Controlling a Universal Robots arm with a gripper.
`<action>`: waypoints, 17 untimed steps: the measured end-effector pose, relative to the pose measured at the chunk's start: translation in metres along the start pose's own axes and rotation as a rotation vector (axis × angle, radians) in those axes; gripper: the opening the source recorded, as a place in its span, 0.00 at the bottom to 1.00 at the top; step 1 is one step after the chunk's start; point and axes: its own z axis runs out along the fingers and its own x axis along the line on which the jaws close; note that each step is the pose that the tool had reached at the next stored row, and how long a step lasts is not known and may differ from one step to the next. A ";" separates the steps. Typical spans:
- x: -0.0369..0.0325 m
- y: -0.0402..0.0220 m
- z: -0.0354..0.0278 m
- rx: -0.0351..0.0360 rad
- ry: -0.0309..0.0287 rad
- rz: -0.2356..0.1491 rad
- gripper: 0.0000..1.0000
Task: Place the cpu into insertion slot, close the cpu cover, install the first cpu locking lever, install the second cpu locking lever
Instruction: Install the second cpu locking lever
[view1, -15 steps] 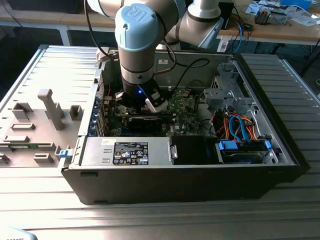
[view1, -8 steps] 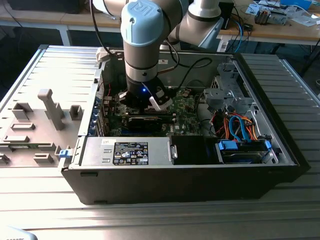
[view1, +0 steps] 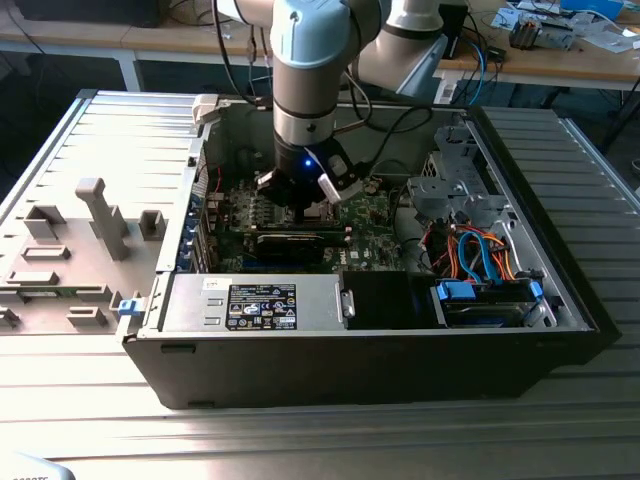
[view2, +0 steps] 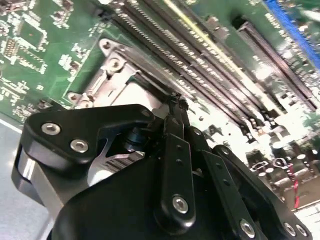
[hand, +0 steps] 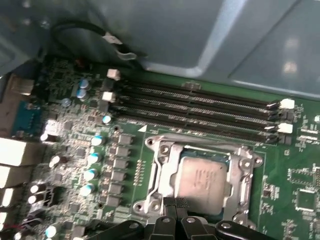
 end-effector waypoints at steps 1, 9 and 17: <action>-0.0021 0.0007 -0.0004 0.0009 0.0002 0.000 0.11; -0.0083 0.0026 -0.0168 0.0017 0.0003 0.000 0.11; -0.0087 0.0042 -0.0314 0.0018 0.0003 0.000 0.11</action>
